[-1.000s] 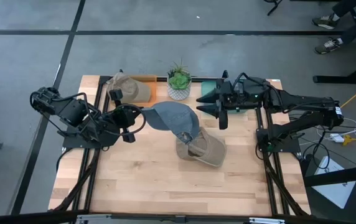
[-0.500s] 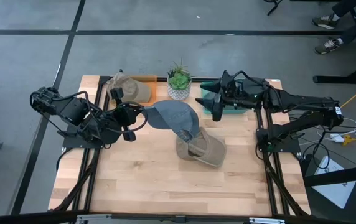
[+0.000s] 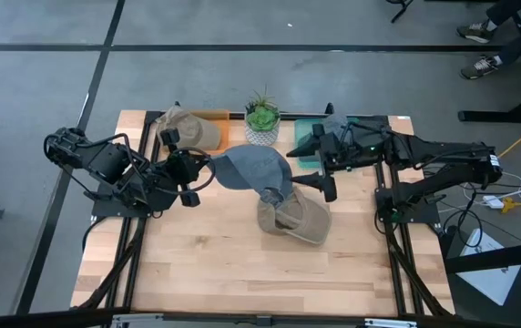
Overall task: Pick & Place hat
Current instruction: Put the gray cap into the green bin
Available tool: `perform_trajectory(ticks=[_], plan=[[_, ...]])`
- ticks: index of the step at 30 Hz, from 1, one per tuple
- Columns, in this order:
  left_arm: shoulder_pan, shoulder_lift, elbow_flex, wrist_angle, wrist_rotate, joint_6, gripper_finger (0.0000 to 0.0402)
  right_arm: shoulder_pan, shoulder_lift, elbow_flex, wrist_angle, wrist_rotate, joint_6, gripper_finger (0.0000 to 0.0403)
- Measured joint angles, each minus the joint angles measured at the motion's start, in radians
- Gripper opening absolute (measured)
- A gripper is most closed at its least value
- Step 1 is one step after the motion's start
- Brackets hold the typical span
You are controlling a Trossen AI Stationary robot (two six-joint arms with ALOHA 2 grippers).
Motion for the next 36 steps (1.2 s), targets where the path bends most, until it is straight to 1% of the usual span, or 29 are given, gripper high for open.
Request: perform_trajectory(ticks=[3, 5, 9, 12, 15, 18, 20, 25, 29, 30, 31, 33, 36], plan=[[0.000, 0.000, 0.000, 0.000, 0.008, -0.016, 0.0016, -0.001, 0.026, 0.000, 0.019, 0.055, -0.039, 0.0326], [0.000, 0.000, 0.000, 0.001, 0.007, -0.018, 0.0016, -0.001, 0.047, 0.000, 0.033, 0.074, -0.063, 0.0326], [0.000, 0.000, 0.000, 0.001, 0.012, -0.018, 0.0016, -0.001, 0.089, 0.000, 0.092, 0.078, -0.095, 0.0326], [0.000, 0.000, 0.000, 0.002, 0.047, -0.019, 0.0016, -0.001, 0.103, 0.000, 0.145, 0.078, -0.122, 0.0325], [0.000, 0.000, 0.000, 0.002, 0.059, -0.019, 0.0016, -0.001, 0.099, 0.000, 0.197, 0.079, -0.126, 0.0310], [0.000, 0.000, 0.000, 0.009, 0.059, -0.019, 0.0016, -0.001, 0.095, 0.000, 0.201, 0.096, -0.121, 0.0273], [0.000, 0.000, 0.000, 0.013, 0.059, -0.019, 0.0016, -0.002, 0.095, 0.000, 0.199, 0.096, -0.116, 0.0236], [0.000, 0.000, 0.000, 0.045, 0.060, -0.018, 0.0016, -0.003, 0.102, 0.000, 0.206, 0.093, -0.115, 0.0119], [0.000, 0.000, 0.000, 0.061, 0.061, -0.018, 0.0016, -0.003, 0.102, 0.000, 0.227, 0.093, -0.144, 0.0025], [0.000, 0.000, 0.000, 0.061, 0.062, -0.018, 0.0016, -0.003, 0.101, 0.000, 0.232, 0.093, -0.151, 0.0014], [0.000, 0.000, 0.000, 0.061, 0.062, -0.018, 0.0016, -0.003, 0.100, 0.000, 0.237, 0.094, -0.153, 0.0012], [0.000, 0.000, 0.000, 0.061, 0.069, -0.026, 0.0018, -0.003, 0.099, 0.001, 0.247, 0.097, -0.152, 0.0015], [0.000, 0.000, 0.000, 0.061, 0.106, -0.057, 0.0021, -0.003, 0.098, 0.022, 0.205, 0.126, -0.161, 0.0011]])
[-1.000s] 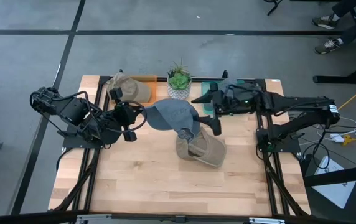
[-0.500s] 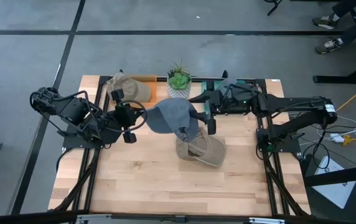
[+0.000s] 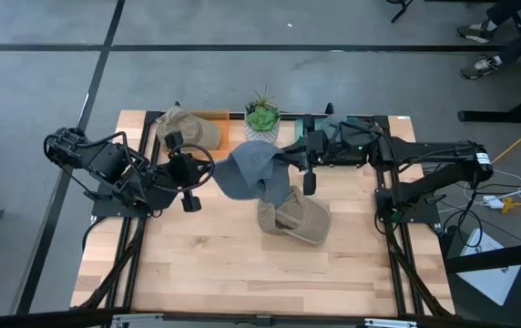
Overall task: Pick & Place hat
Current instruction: Put the gray cap into the green bin
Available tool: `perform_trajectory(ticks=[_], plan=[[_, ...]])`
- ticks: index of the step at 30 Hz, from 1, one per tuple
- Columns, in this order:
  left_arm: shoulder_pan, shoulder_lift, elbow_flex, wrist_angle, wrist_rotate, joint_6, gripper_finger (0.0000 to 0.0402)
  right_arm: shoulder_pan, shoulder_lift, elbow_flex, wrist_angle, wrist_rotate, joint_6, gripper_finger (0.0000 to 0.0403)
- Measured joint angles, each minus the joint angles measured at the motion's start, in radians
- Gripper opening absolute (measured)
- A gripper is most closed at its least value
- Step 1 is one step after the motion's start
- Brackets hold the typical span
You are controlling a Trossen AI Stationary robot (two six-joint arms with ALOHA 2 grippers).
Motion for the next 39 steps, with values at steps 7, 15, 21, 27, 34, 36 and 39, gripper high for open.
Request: perform_trajectory(ticks=[7, 15, 21, 27, 34, 36, 39], plan=[[0.001, 0.000, 0.000, 0.000, 0.097, -0.057, 0.0027, 0.000, 0.000, 0.049, -0.111, 0.138, -0.032, 0.0006], [0.057, 0.000, 0.000, -0.008, 0.082, -0.195, 0.0062, 0.000, -0.001, 0.063, -0.122, 0.267, 0.025, 0.0004], [0.104, 0.000, 0.000, -0.008, 0.096, -0.212, 0.0105, 0.000, -0.001, 0.063, -0.175, 0.303, 0.020, 0.0004], [0.148, 0.000, 0.000, 0.000, 0.115, -0.249, 0.0150, 0.001, -0.002, 0.063, -0.230, 0.299, -0.056, 0.0004], [0.224, 0.017, -0.001, 0.034, 0.206, -0.274, 0.0196, 0.002, -0.002, 0.063, -0.321, 0.264, -0.173, 0.0007], [0.241, 0.025, -0.001, 0.034, 0.236, -0.260, 0.0202, 0.002, -0.002, 0.063, -0.358, 0.265, -0.191, 0.0007], [0.257, 0.042, -0.001, 0.041, 0.264, -0.222, 0.0205, 0.002, -0.002, 0.063, -0.391, 0.244, -0.211, 0.0004]])
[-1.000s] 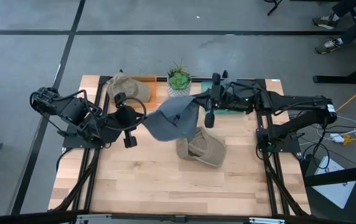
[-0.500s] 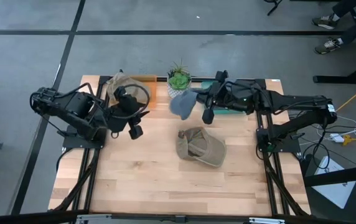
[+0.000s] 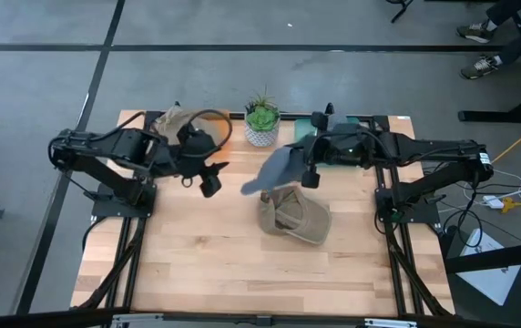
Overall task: Pick & Place hat
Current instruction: Put the gray cap into the green bin
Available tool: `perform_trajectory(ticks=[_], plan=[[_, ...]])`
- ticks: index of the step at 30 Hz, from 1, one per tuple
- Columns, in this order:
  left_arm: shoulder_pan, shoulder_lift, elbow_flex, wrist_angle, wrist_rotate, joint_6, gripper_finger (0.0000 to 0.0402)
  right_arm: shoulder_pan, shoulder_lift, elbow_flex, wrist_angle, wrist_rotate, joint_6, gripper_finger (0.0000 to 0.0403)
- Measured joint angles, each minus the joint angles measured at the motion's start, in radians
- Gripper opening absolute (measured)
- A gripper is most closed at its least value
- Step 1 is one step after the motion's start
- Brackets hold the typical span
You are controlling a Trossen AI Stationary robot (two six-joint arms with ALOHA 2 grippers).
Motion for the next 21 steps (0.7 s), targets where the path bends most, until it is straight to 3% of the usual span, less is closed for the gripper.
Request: perform_trajectory(ticks=[6, 13, 21], plan=[[0.043, 0.049, 0.000, 0.145, 0.044, 0.112, 0.0202, -0.001, 0.000, 0.000, 0.022, -0.185, -0.020, 0.0004], [0.138, 0.109, 0.000, 0.384, 0.250, 0.160, 0.0201, -0.001, 0.000, 0.000, 0.024, -0.195, -0.038, 0.0004], [0.209, 0.147, 0.000, 0.406, 0.532, 0.254, 0.0201, 0.000, 0.000, 0.000, 0.066, -0.303, -0.037, 0.0004]])
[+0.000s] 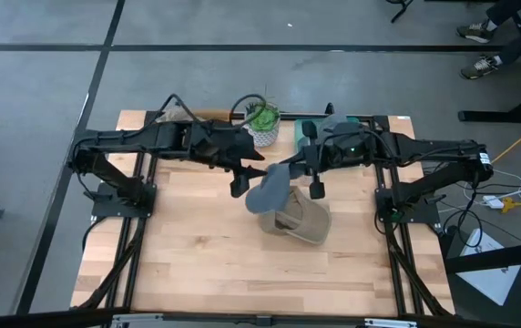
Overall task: Pick & Place hat
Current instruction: Put the gray cap into the green bin
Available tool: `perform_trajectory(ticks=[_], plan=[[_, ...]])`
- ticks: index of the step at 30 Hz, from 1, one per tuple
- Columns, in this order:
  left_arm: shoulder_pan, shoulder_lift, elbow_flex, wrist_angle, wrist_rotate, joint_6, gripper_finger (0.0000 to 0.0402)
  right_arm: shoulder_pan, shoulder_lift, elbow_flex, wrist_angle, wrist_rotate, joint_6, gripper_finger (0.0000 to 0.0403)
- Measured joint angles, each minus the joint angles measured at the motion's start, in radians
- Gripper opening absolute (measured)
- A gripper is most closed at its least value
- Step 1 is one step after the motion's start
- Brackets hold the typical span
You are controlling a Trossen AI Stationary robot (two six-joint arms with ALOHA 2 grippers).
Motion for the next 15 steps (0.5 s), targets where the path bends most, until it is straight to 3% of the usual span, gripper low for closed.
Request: perform_trajectory(ticks=[9, 15], plan=[[0.065, -0.003, 0.000, 0.025, 0.216, -0.014, 0.0201, 0.025, 0.000, 0.000, 0.119, -0.120, -0.020, 0.0004], [0.084, -0.003, 0.000, 0.137, 0.370, -0.020, 0.0202, 0.026, 0.000, 0.000, 0.172, -0.124, -0.021, 0.0004]])
